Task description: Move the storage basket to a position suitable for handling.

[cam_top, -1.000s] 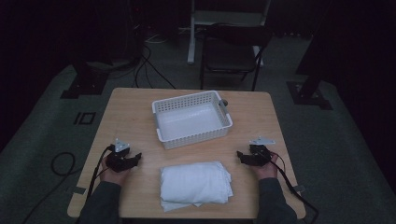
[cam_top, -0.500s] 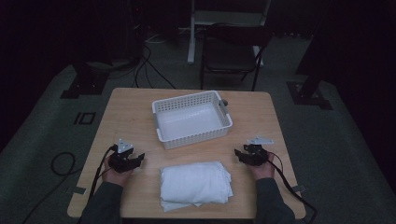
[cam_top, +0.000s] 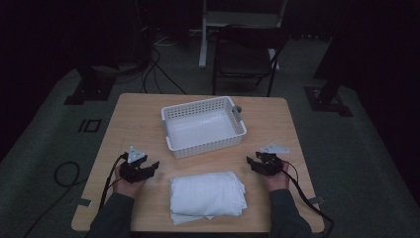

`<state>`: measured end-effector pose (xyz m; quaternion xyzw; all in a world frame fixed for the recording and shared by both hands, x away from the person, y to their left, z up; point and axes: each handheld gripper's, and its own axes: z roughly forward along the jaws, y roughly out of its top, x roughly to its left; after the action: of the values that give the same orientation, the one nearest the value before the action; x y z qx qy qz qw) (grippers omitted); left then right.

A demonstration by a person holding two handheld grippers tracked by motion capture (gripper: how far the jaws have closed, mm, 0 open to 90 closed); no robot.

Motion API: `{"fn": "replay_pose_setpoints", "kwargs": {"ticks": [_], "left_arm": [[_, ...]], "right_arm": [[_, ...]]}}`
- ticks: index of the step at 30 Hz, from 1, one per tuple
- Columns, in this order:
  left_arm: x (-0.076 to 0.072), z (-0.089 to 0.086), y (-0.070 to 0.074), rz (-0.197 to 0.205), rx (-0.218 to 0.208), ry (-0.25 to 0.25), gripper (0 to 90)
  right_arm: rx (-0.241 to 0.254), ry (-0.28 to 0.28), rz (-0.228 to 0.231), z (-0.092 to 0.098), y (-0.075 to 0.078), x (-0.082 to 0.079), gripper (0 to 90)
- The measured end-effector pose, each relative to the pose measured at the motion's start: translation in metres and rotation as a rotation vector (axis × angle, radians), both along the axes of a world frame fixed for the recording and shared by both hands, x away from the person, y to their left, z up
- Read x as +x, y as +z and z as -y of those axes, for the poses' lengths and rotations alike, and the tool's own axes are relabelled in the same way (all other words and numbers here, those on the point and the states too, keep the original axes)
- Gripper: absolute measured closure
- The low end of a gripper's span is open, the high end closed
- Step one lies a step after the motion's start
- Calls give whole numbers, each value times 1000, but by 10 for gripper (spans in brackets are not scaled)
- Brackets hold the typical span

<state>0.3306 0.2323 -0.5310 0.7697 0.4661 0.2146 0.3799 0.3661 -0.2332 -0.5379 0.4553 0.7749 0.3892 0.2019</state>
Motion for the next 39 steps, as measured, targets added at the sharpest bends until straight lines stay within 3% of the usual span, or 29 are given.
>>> {"fn": "replay_pose_setpoints", "kwargs": {"ticks": [4,9,17,30,39], "left_arm": [[3,10,7,9,8,-23,390],[6,21,12,18,-16,-42,379],[10,31,19,39,1,-57,370],[24,45,22,41,13,-69,364],[34,45,22,38,22,-60,381]], "right_arm": [[7,10,11,-5,4,-2,490],[29,10,33,-10,11,2,479],[32,1,56,-10,20,12,470],[105,-42,96,-18,43,50,554],[90,-63,91,-26,52,76,584]]}}
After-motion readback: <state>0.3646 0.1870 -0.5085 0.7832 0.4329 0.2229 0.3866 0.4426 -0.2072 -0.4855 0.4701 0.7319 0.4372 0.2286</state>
